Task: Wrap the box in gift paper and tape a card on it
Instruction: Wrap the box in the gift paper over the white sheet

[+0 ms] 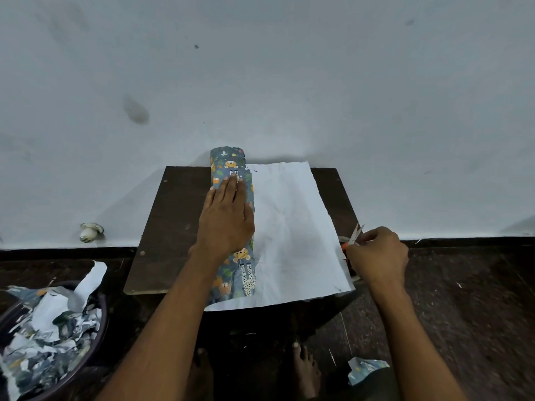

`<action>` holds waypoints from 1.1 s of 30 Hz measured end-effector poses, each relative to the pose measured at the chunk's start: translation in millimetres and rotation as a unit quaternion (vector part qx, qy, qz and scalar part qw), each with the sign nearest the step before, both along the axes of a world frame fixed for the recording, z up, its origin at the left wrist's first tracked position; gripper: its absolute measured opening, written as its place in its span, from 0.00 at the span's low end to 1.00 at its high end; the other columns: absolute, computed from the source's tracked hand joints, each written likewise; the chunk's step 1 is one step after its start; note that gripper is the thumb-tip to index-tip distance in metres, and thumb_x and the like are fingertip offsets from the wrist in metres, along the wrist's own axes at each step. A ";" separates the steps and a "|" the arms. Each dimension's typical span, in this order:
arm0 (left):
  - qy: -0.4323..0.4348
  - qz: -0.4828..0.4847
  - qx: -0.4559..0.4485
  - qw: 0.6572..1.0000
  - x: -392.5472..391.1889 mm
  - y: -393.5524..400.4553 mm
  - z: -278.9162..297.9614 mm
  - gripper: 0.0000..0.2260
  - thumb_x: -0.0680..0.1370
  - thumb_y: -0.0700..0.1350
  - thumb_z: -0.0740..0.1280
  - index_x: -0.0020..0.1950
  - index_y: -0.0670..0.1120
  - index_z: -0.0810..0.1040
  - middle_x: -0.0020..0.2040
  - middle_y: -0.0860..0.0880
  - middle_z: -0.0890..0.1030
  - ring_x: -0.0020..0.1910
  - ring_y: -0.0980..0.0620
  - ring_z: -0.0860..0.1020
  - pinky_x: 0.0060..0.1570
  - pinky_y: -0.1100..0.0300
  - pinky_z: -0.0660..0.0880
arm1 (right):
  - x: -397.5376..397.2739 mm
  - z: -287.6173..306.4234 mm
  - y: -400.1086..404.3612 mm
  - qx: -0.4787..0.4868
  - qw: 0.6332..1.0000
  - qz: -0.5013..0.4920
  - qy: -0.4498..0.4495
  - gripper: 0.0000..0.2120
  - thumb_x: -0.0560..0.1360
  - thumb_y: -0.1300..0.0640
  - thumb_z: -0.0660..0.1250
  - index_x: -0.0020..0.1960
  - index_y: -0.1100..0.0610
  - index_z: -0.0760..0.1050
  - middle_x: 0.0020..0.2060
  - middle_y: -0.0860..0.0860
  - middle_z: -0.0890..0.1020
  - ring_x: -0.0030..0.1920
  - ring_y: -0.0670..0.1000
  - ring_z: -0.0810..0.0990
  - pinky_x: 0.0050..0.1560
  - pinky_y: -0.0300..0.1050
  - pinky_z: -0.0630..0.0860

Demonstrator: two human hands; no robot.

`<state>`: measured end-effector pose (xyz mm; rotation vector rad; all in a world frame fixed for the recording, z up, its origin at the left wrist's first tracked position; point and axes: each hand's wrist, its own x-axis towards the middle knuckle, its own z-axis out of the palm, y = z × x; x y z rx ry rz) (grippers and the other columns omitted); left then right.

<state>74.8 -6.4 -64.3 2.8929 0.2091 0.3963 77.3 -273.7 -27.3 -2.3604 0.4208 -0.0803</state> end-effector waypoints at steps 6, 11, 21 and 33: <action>-0.002 0.001 -0.005 1.000 0.3 -1.4 0.0 0.35 0.78 0.55 0.40 0.79 0.39 0.64 0.80 0.41 0.64 0.80 0.43 0.61 0.77 0.44 0.55 | 1.8 16.0 7.7 0.068 0.973 0.011 -0.221 0.04 0.74 0.63 0.72 0.47 0.55 0.80 0.36 0.44 0.81 0.37 0.47 0.79 0.42 0.40 0.74; 0.003 -0.002 -0.018 1.000 0.4 -2.1 0.8 0.36 0.77 0.56 0.38 0.80 0.40 0.60 0.81 0.42 0.61 0.81 0.44 0.57 0.78 0.46 0.51 | 15.3 26.1 49.2 0.261 0.934 0.135 -0.201 0.08 0.74 0.67 0.74 0.47 0.55 0.82 0.35 0.49 0.83 0.35 0.44 0.80 0.38 0.37 0.79; 0.028 0.002 -0.012 1.000 -0.9 -2.2 2.7 0.37 0.77 0.57 0.35 0.82 0.42 0.55 0.83 0.44 0.55 0.82 0.47 0.52 0.80 0.49 0.47 | 13.3 50.6 105.8 0.038 0.865 0.112 -0.488 0.04 0.77 0.65 0.69 0.50 0.60 0.82 0.42 0.51 0.84 0.41 0.51 0.75 0.40 0.31 0.63; 0.019 -0.001 -0.012 1.000 -0.1 0.2 3.0 0.37 0.77 0.57 0.36 0.81 0.41 0.58 0.82 0.43 0.58 0.81 0.46 0.55 0.79 0.49 0.48 | 24.8 -10.6 115.8 -0.019 0.986 0.161 -0.026 0.02 0.75 0.60 0.73 0.47 0.54 0.82 0.43 0.52 0.85 0.41 0.51 0.82 0.46 0.46 0.81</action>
